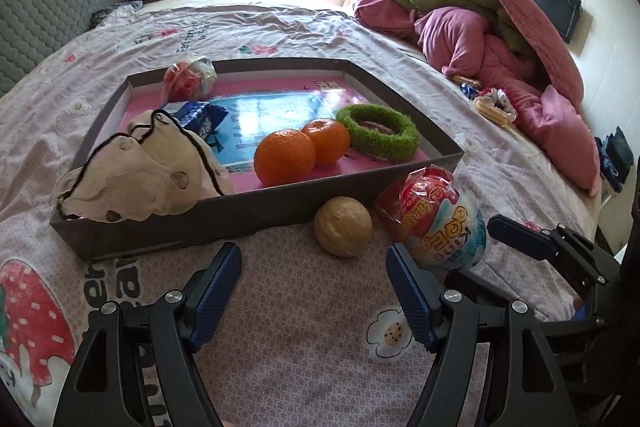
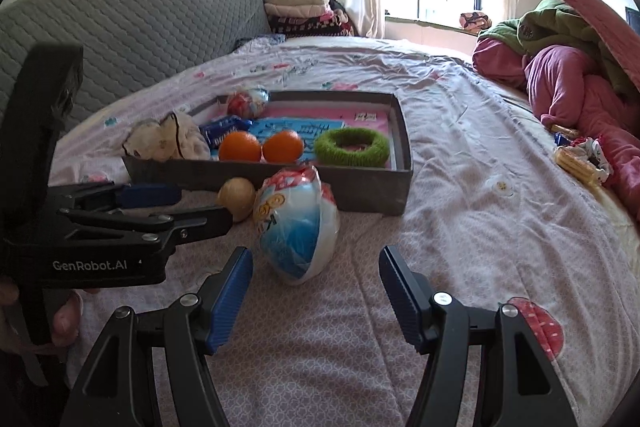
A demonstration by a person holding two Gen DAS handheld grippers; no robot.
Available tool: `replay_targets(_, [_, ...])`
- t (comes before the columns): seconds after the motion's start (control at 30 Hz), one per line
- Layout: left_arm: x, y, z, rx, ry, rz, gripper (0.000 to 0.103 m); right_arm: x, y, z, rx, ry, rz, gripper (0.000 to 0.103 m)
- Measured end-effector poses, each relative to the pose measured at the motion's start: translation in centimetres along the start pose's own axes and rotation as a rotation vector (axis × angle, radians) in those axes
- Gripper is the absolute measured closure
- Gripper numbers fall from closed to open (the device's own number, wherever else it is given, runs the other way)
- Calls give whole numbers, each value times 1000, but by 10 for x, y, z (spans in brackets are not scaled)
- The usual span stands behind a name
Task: Organize objects
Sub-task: 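Lower the left tool around the walnut while the right tool approaches the Kinder egg, then close the left tool on the walnut while the right tool grips the Kinder egg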
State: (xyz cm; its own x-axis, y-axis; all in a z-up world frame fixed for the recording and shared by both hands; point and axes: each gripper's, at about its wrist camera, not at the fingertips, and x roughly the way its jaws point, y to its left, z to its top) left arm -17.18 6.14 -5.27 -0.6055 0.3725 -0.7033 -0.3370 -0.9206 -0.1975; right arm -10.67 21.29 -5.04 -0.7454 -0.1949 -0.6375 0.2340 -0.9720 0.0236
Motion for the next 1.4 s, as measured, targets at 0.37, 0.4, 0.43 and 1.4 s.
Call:
replay_targets(0.37, [11, -1, 5, -17, 16, 16, 27, 17, 10, 1, -52, 26, -23, 38])
replay_targets(0.4, [11, -2, 5, -18, 13, 14, 27, 18, 11, 1, -56, 23, -25, 38])
replay_targets(0.43, [12, -3, 6, -19, 10, 13, 27, 19, 14, 2, -67, 21, -33, 38])
replay_targets(1.4, [15, -1, 13, -66, 20, -8, 71, 24, 9, 19, -58, -44, -54, 54])
